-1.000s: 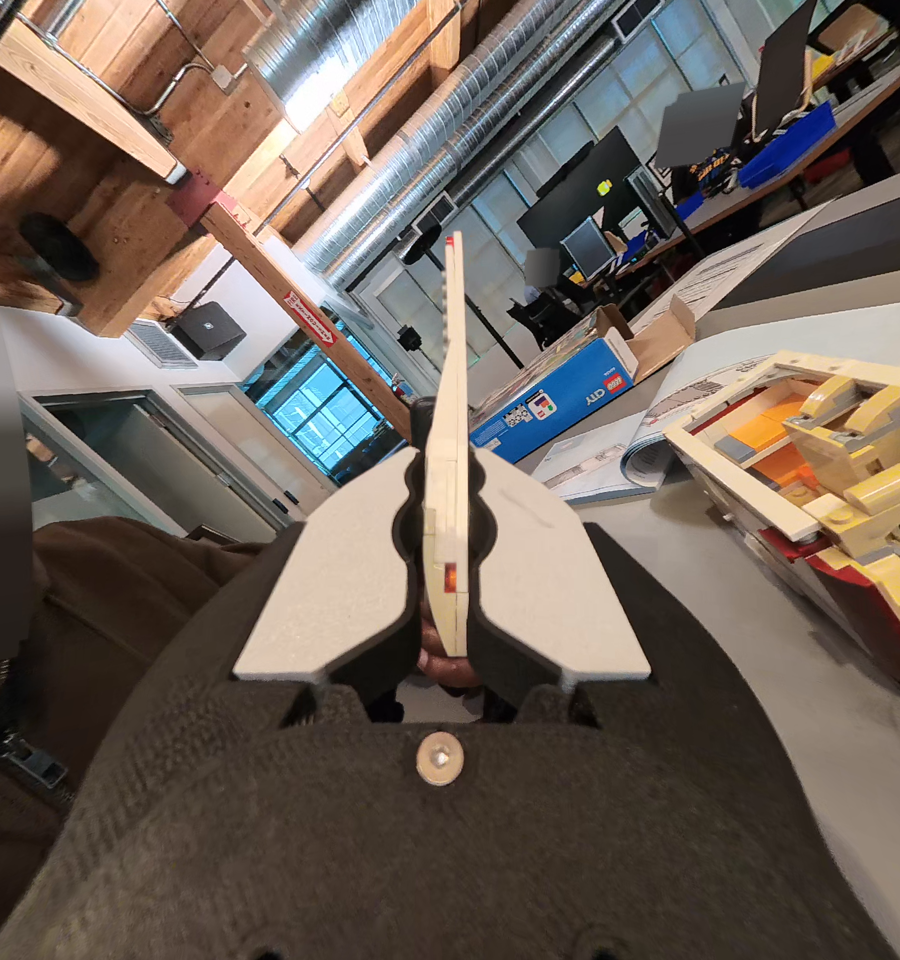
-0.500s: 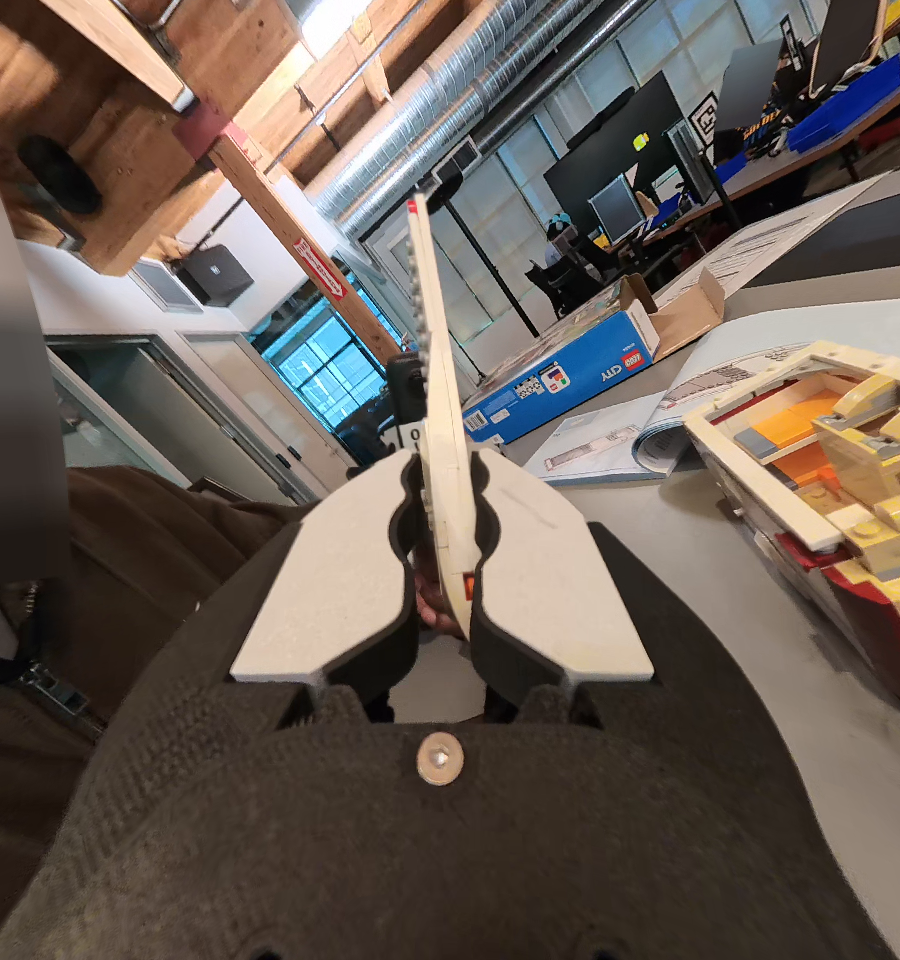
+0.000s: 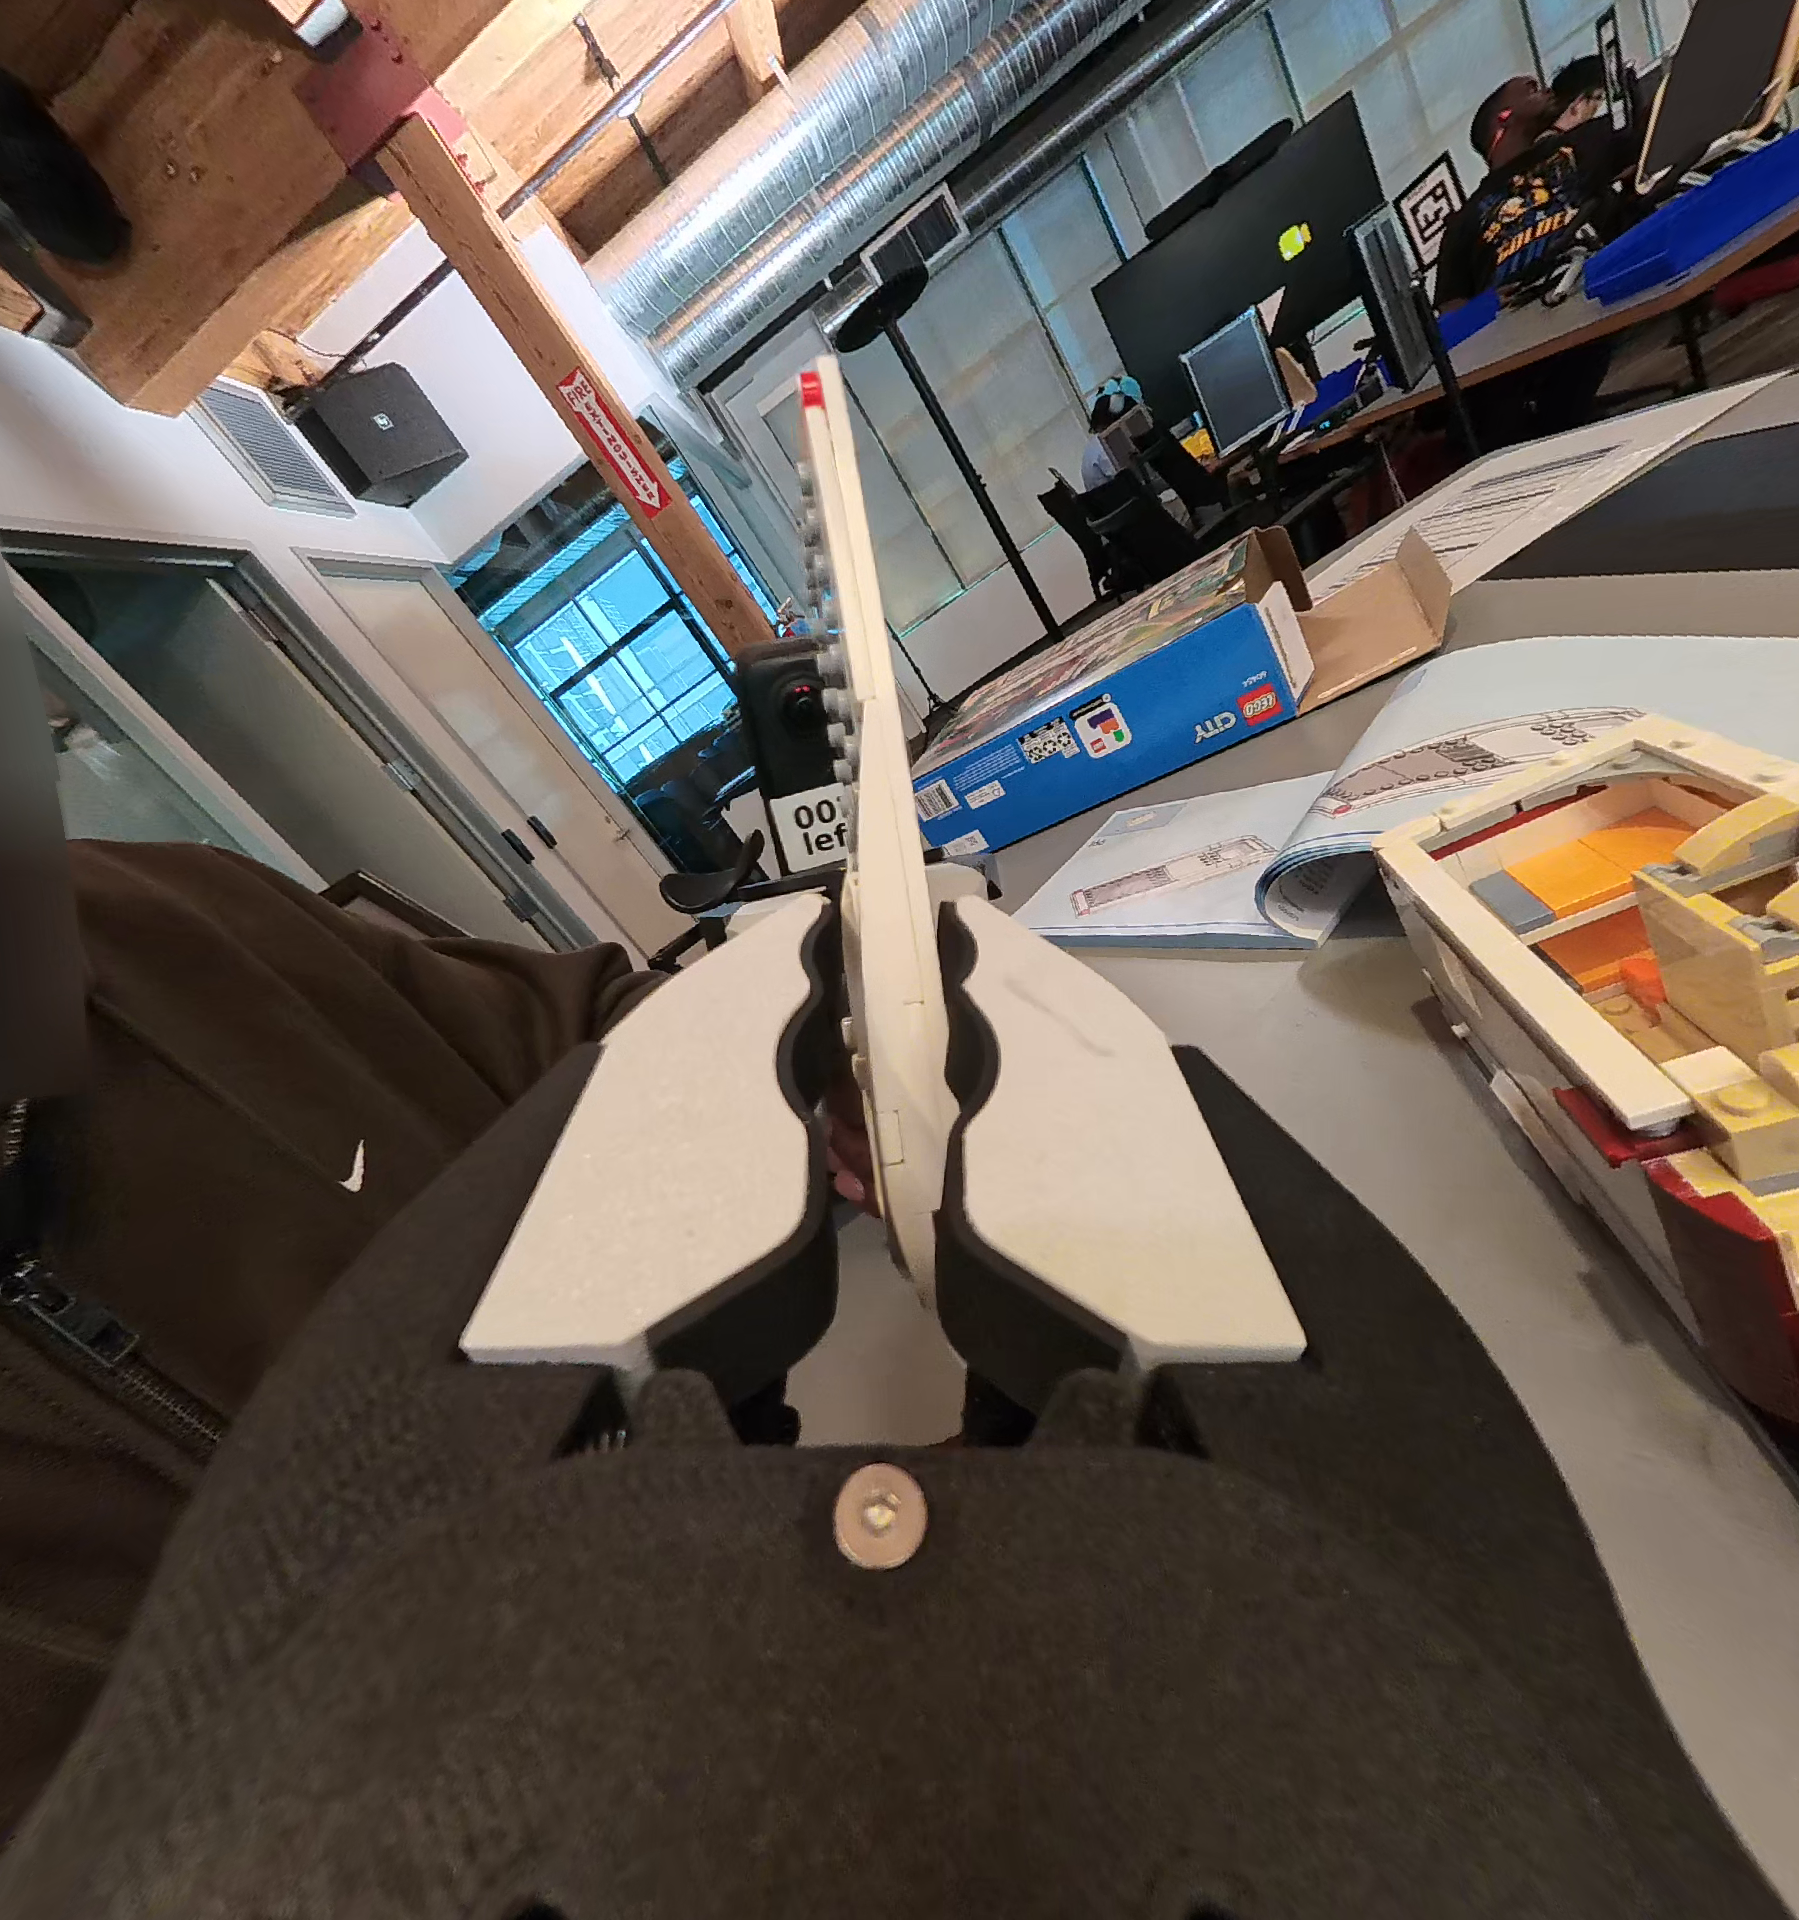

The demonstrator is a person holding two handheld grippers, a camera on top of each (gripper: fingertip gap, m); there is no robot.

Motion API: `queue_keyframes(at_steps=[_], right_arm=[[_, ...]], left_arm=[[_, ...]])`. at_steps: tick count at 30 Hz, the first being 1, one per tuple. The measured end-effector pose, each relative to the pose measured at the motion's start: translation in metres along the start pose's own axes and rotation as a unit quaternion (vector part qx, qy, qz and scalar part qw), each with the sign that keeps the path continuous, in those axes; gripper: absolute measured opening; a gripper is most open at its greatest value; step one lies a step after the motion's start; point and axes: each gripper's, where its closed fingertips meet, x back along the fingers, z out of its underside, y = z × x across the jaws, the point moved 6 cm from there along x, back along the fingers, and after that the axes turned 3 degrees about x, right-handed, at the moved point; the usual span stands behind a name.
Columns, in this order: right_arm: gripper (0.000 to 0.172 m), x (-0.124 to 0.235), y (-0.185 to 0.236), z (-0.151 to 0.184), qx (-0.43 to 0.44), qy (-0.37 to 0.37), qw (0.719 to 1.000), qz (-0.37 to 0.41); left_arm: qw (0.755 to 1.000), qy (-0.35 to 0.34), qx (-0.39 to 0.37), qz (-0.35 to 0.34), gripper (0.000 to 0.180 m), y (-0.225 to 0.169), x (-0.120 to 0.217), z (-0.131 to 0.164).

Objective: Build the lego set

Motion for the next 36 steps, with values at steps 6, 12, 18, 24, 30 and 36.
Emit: queue_keyframes(at_steps=[6, 12, 18, 24, 30, 36], right_arm=[[0.016, 0.0, 0.002, 0.001, -0.002, -0.002, 1.0, -0.01], [0.015, -0.001, 0.0, 0.003, -0.004, -0.001, 1.0, -0.001], [0.015, -0.006, 0.003, 0.008, 0.004, 0.011, 1.0, -0.008], [0.016, -0.006, 0.005, 0.008, 0.02, 0.031, 0.999, -0.011], [0.021, -0.002, 0.009, 0.005, 0.062, 0.058, 0.996, 0.003], [0.017, -0.005, 0.014, 0.01, 0.088, 0.087, 0.992, -0.005]], left_arm=[[1.0, 0.004, 0.001, 0.008, 0.015, -0.001, 0.0, 0.0], [1.0, -0.002, -0.003, -0.014, 0.019, 0.003, 0.0, 0.001], [1.0, -0.025, 0.01, 0.0, 0.017, 0.0, 0.0, -0.002], [1.0, -0.012, 0.002, 0.017, 0.014, -0.003, 0.001, -0.001], [0.999, 0.017, -0.029, 0.013, 0.014, -0.005, 0.0, 0.001], [0.999, 0.027, -0.037, 0.027, 0.013, -0.01, -0.001, 0.002]])
